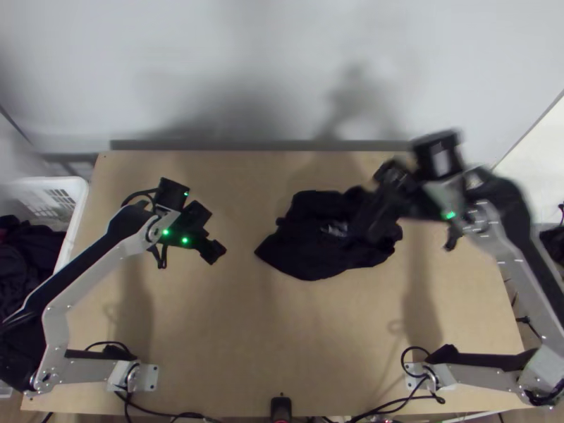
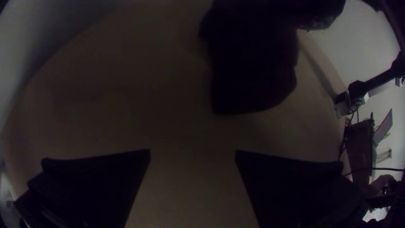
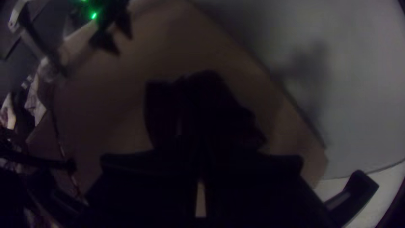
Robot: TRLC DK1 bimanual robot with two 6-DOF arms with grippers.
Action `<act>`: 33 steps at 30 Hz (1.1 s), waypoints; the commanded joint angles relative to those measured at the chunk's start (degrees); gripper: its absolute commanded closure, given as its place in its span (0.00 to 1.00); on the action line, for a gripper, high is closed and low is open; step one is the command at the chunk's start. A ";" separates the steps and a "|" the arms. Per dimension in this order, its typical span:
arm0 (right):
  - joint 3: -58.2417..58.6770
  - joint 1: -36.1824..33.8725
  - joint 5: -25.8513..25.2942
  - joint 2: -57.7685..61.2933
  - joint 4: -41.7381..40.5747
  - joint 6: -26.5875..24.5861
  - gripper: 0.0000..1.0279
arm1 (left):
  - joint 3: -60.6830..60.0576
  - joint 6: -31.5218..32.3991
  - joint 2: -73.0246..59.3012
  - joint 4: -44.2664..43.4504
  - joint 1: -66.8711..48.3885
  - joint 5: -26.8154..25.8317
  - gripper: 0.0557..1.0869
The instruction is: Fold the t-shirt
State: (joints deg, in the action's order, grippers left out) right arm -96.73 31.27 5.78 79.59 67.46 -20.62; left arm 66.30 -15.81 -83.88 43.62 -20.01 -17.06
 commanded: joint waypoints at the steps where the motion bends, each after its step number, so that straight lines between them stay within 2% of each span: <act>1: 21.58 12.77 12.94 -1.19 9.35 -2.67 0.97 | 0.76 0.43 -0.76 -0.02 -1.52 0.01 0.05; 3: 27.38 20.33 13.03 -1.19 10.15 -3.20 0.97 | 0.76 0.34 -0.50 0.07 -1.44 0.01 0.05; 5: 31.51 24.28 15.22 -0.49 10.23 -4.16 0.97 | 0.76 0.26 -0.32 0.33 -1.44 0.01 0.05; 8: 32.83 27.09 19.18 0.56 10.32 -4.69 0.97 | 0.76 0.17 -0.32 0.51 -1.26 0.01 0.05; 11: 32.39 27.88 25.77 1.00 12.17 -6.62 0.97 | 0.85 0.17 -0.41 0.42 -1.52 0.01 0.05; 12: 32.66 27.88 25.86 1.27 12.34 -7.50 0.89 | 0.85 0.17 -0.59 0.33 -1.87 0.01 0.05; 14: 33.18 27.44 25.33 1.44 12.43 -10.05 0.59 | 1.20 0.34 -0.94 0.33 -2.23 0.01 0.05; 15: 32.92 26.13 23.05 1.36 12.43 -9.79 0.40 | 1.28 0.43 -1.20 0.33 -2.23 0.01 0.05; 16: 32.39 24.63 20.41 1.36 12.43 -9.35 0.16 | 1.37 0.52 -1.29 0.33 -2.23 0.01 0.05; 17: 31.86 22.79 17.51 1.36 12.26 -9.00 0.02 | 1.55 0.78 -1.29 0.33 -2.23 0.01 0.05; 18: 30.63 20.15 14.52 1.36 11.99 -8.03 0.03 | 1.64 0.78 -1.29 0.24 -2.23 0.01 0.05; 21: 27.12 8.11 13.91 0.92 9.88 -6.71 0.03 | 1.55 0.87 -1.29 0.33 -2.23 0.27 0.05; 24: 27.82 -3.32 13.12 1.79 9.09 -9.79 0.04 | 1.37 0.87 -1.20 0.33 -2.14 0.62 0.05; 26: 28.88 -9.73 10.04 3.73 6.19 -10.67 0.04 | 1.37 0.96 -1.29 0.15 -2.23 0.89 0.05; 28: 29.76 -15.71 9.16 5.57 4.08 -13.92 0.04 | 1.55 1.05 -1.38 -0.02 -2.23 0.98 0.05; 33: 33.36 -19.66 7.05 10.06 -0.49 -16.03 0.05 | 1.99 1.58 -1.73 -0.46 -3.54 1.24 0.05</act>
State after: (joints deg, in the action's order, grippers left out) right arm -66.72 22.00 15.64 85.10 72.40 -33.50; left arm 67.88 -14.74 -85.21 43.55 -22.52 -16.25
